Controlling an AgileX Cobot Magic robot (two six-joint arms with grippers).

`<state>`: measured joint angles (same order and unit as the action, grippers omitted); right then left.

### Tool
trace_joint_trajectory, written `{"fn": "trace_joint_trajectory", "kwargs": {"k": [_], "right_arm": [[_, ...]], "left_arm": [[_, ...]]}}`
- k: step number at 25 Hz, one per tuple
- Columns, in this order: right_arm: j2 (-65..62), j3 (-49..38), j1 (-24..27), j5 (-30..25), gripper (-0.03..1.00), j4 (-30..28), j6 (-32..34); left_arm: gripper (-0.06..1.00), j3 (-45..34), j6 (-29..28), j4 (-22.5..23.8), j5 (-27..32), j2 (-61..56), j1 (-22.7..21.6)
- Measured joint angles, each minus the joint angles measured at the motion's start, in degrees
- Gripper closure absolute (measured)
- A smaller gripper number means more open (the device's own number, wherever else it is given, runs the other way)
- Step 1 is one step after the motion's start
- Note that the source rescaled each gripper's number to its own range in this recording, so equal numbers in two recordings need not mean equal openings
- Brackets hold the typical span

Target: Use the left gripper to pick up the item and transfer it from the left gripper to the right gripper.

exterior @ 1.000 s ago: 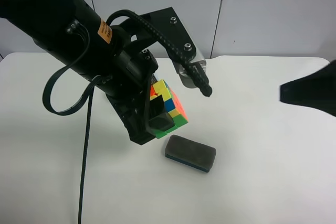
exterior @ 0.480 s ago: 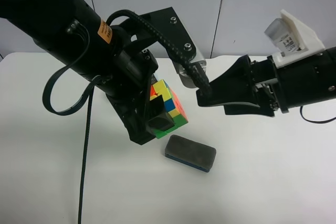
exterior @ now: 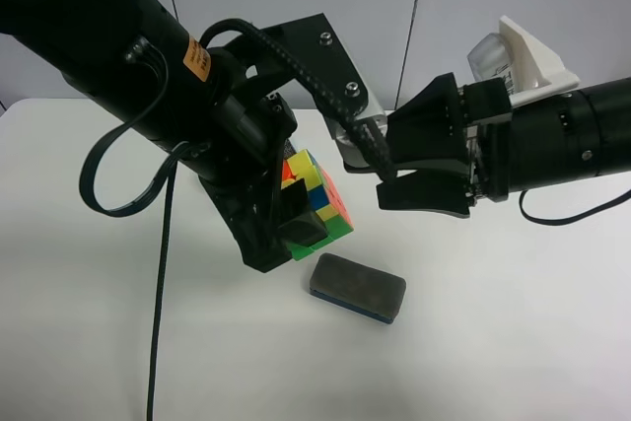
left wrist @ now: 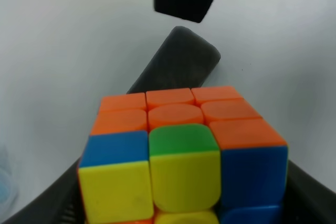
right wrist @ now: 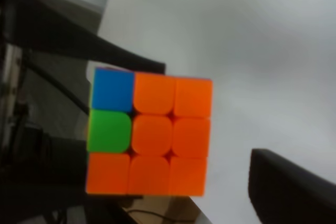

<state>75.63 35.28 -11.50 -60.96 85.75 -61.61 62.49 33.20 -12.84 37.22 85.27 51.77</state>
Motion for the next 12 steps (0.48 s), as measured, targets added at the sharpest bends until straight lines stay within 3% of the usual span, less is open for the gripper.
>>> {"fn": "trace_joint_trajectory", "kwargs": {"k": [12], "right_arm": [[4.09,0.07,-3.06,0.51,-0.03,5.25,-3.20]], "left_arm": [[0.93,0.00,8.84,-2.00,-3.21,0.00,0.00]]}}
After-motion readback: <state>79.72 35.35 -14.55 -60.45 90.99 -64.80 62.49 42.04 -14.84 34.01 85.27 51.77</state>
